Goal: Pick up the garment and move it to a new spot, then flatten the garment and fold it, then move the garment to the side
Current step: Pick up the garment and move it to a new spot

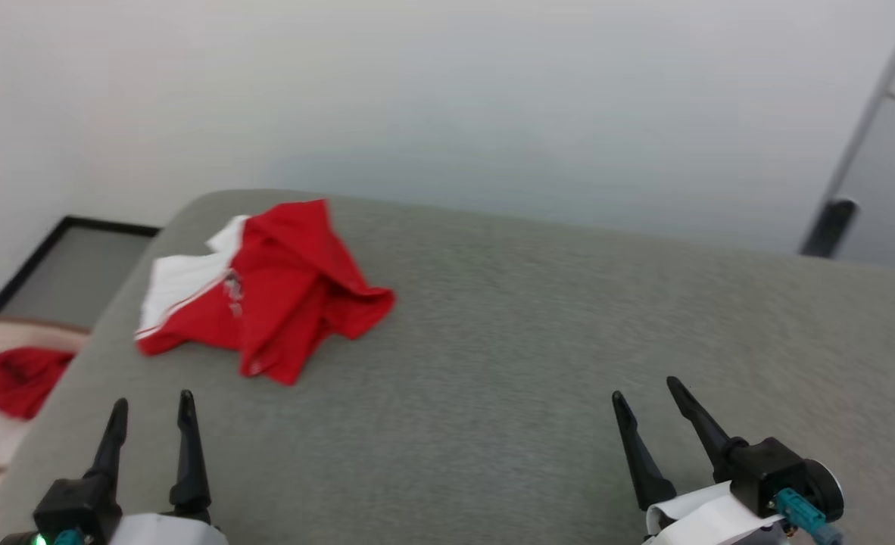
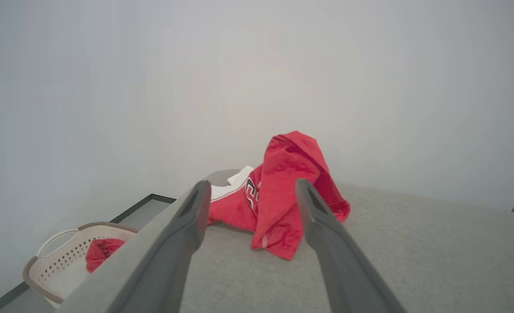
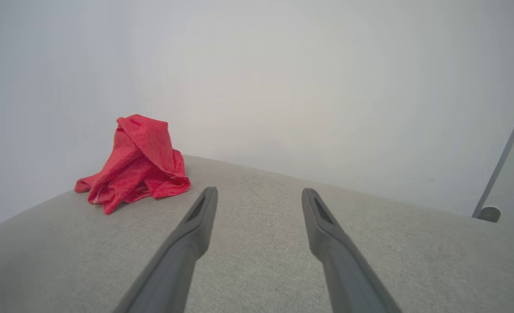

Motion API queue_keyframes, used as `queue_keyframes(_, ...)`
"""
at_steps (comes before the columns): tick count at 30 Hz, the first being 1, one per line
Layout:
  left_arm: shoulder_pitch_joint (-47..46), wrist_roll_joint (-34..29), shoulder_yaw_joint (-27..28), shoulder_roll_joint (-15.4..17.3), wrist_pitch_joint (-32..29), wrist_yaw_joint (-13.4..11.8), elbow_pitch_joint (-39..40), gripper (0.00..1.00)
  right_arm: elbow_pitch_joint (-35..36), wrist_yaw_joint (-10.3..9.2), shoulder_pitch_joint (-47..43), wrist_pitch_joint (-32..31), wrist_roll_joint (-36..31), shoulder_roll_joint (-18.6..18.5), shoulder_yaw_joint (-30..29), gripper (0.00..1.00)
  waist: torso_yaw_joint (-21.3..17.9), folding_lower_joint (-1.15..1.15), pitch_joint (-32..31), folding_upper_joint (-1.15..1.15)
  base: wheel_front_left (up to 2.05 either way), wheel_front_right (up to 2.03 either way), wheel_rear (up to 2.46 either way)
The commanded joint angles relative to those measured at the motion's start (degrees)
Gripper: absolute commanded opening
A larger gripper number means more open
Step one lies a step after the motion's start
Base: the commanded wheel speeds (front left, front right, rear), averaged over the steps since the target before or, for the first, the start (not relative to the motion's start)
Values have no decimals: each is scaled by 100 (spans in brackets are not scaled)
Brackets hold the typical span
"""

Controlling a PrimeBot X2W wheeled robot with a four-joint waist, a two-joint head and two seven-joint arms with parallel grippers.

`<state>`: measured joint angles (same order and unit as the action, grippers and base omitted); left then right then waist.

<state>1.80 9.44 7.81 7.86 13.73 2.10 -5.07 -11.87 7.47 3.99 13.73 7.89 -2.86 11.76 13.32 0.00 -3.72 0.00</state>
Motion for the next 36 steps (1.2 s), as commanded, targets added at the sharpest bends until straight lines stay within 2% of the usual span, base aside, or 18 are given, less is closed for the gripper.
queue_keyframes(1, 45, -109, -3, 30, 45, 43, 16, 100, 7, 4, -17, 47, -98, -2, 21, 100, 581, 0, -219, 0, 0, 0, 0)
queue_keyframes(7, 5, -69, 75, 52, 77, 206, -112, 100, -75, 4, 19, 106, -335, -1, 71, 100, 957, 0, -240, 0, 0, 0, 0)
queue_keyframes(10, -385, 163, 41, 115, -228, 344, -198, 100, -111, 4, 70, 138, -494, -3, 63, 100, 1029, 0, -168, 0, 0, 0, 0)
queue_keyframes(13, -852, 578, -33, 249, -915, 459, -287, 100, -129, 3, 140, 157, -673, -5, 44, 100, 974, 0, -3, 0, 0, 0, 0)
queue_keyframes(17, -1738, 1250, -269, 599, -2097, 527, -347, 100, -110, 3, 308, 133, -872, -5, 10, 100, 684, 0, 456, 0, 0, 0, 0)
queue_keyframes(22, -2951, 2066, -460, 1185, -3448, 541, -598, 100, 17, 3, 544, 61, -1122, -18, -27, 100, 214, 0, 1085, 0, 0, 0, 0)
queue_keyframes(27, -4024, 2666, -681, 1505, -4593, 540, -1164, 100, 227, 2, 672, 32, -1190, -135, -185, 100, -137, 0, 1629, 0, 0, 0, 0)
queue_keyframes(32, -4994, 2830, -1000, 1649, -5703, 534, -1929, 100, 557, 2, 782, -63, -1171, -257, -291, 100, -411, 0, 2208, 0, 0, 0, 0)
queue_keyframes(36, -5575, 2826, -1133, 1735, -6172, 496, -2587, 100, 837, 2, 857, -160, -1136, -318, -291, 100, -676, 0, 2642, 0, 0, 0, 0)
